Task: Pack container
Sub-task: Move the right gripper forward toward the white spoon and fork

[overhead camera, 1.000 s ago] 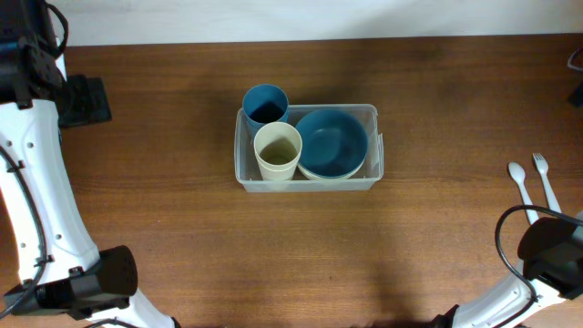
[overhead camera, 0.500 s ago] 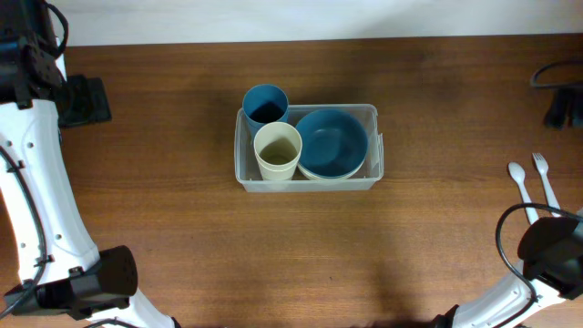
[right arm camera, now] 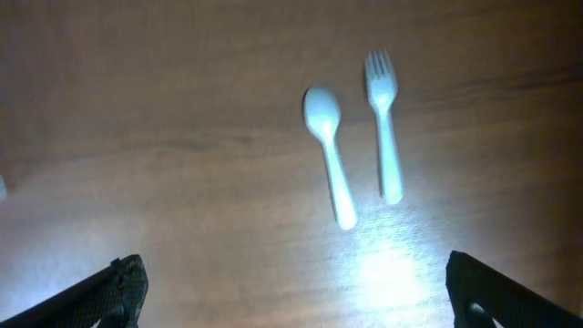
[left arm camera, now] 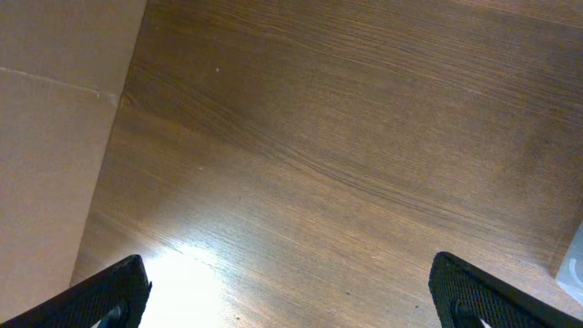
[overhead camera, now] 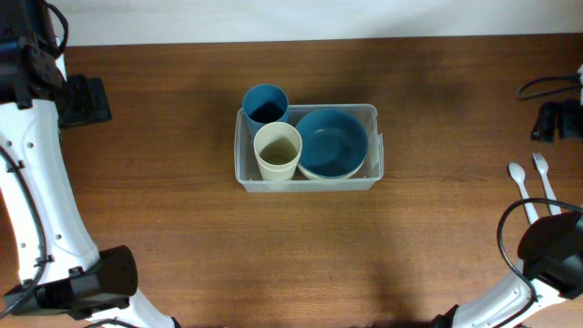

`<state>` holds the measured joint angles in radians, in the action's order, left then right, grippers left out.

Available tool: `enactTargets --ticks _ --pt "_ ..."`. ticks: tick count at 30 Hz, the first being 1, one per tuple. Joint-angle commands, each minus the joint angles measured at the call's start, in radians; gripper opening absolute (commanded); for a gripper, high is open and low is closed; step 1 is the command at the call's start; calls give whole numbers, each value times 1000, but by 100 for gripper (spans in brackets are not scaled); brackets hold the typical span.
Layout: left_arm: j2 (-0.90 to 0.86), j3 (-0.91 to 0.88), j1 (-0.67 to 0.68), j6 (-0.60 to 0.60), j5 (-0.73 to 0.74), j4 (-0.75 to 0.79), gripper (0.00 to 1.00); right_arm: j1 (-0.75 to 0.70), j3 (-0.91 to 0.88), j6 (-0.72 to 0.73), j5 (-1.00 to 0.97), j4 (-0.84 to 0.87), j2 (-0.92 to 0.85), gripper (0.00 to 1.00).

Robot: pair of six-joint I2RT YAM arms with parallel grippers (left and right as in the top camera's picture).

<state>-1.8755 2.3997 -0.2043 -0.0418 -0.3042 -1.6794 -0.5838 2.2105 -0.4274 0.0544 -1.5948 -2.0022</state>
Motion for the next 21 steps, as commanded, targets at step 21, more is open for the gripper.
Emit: enactTargets --ticks 21 --pt "25 16 -2 2 -14 2 100 -126 -358 -254 -55 166 -98 99"
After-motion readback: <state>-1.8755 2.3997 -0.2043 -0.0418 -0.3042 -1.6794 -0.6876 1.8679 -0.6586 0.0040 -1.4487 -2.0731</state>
